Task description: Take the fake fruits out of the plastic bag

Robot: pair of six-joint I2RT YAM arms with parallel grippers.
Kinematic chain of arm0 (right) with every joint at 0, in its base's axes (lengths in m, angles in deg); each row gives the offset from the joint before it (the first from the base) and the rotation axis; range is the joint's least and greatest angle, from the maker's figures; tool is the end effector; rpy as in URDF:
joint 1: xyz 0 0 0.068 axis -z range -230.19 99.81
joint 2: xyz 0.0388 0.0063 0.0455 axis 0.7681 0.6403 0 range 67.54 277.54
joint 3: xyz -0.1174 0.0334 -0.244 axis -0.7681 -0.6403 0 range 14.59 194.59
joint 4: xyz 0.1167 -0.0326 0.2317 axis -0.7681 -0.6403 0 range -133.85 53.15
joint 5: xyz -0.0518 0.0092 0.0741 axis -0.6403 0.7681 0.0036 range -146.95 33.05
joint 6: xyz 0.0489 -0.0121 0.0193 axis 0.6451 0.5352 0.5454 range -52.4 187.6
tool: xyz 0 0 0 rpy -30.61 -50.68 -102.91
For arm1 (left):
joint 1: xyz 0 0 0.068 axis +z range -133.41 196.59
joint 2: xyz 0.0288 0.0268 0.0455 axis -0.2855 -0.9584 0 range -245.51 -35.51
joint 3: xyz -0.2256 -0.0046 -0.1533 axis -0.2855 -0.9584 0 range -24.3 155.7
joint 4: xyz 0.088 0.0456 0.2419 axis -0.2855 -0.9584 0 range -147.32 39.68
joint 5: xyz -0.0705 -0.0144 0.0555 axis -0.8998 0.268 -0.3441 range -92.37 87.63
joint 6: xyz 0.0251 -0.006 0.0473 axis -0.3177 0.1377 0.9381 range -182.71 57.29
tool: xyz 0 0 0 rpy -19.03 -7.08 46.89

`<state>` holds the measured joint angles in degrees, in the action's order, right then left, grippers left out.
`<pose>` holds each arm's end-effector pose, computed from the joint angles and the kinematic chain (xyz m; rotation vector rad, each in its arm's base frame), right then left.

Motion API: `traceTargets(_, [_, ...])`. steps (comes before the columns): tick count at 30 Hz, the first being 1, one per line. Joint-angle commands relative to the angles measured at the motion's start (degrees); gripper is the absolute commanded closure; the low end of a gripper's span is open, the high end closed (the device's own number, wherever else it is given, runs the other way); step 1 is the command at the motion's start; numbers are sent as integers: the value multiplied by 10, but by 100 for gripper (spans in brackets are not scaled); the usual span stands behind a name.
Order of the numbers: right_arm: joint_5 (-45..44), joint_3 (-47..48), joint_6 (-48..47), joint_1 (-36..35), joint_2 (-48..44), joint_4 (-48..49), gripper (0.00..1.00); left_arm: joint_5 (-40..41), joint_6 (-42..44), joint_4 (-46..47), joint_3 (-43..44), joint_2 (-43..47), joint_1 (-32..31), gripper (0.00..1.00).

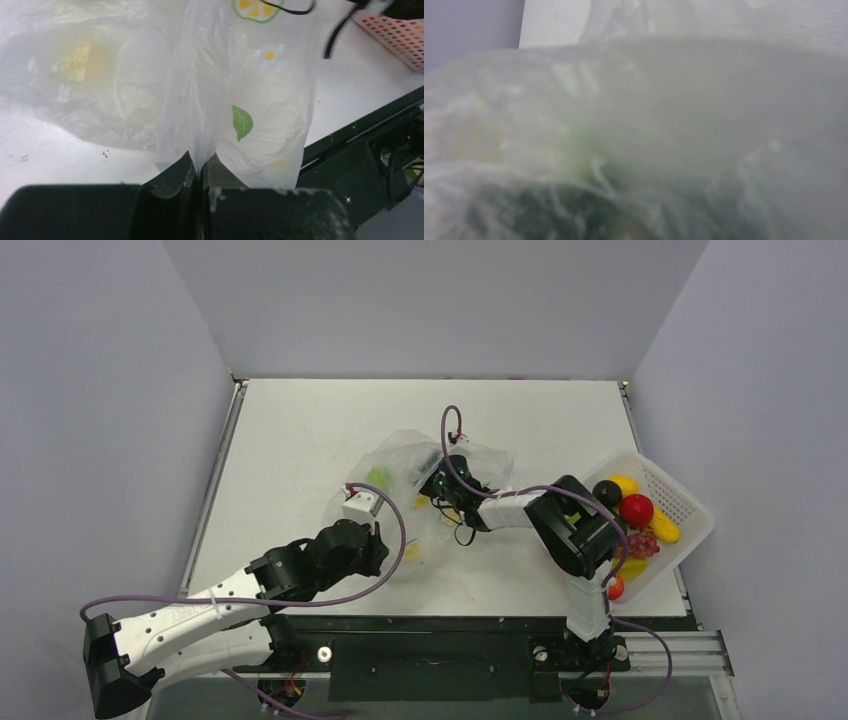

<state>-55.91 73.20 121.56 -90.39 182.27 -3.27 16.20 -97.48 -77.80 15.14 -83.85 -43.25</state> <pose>0.3189 0.2702 0.1413 0.2423 2.1174 1.0550 0.1014 -0.1521 0.2682 0.3029 2.2074 -0.5785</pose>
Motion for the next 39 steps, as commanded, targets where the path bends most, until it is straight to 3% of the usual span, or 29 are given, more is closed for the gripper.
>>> traceTargets(1, [-28,-56,-45,9,-103,9,100,64,-23,-23,6,1,3,100])
traceTargets(5, [-43,-96,-77,10,-141,-9,99,47,-12,4,-5,15,5,100])
traceTargets(7, [-14,-108,-78,10,-142,1,90,27,7,26,2,25,7,100])
traceTargets(9, [13,-127,-71,10,-140,31,63,-8,25,77,14,22,14,100])
traceTargets(10, [13,-144,-69,10,-143,49,58,-78,32,156,18,0,15,100])
traceTargets(12, [0,-168,-62,11,-150,64,45,-165,39,205,67,-84,-18,100])
traceTargets(15, [-8,-185,-62,19,-157,66,35,-102,76,102,196,-191,-124,100])
traceTargets(17, [-9,-196,-65,20,-160,69,32,-50,61,73,172,-197,-163,100])
traceTargets(20, [-6,-217,-59,20,-160,91,30,-32,8,96,87,-120,-139,100])
traceTargets(23, [-6,-227,-56,21,-160,101,28,-6,-23,62,27,-60,-103,100])
traceTargets(31, [5,-209,-70,20,-160,97,25,2,-28,-31,0,-8,32,100])
traceTargets(39, [1,-171,28,22,-85,223,24,-40,-18,15,-17,3,37,100])
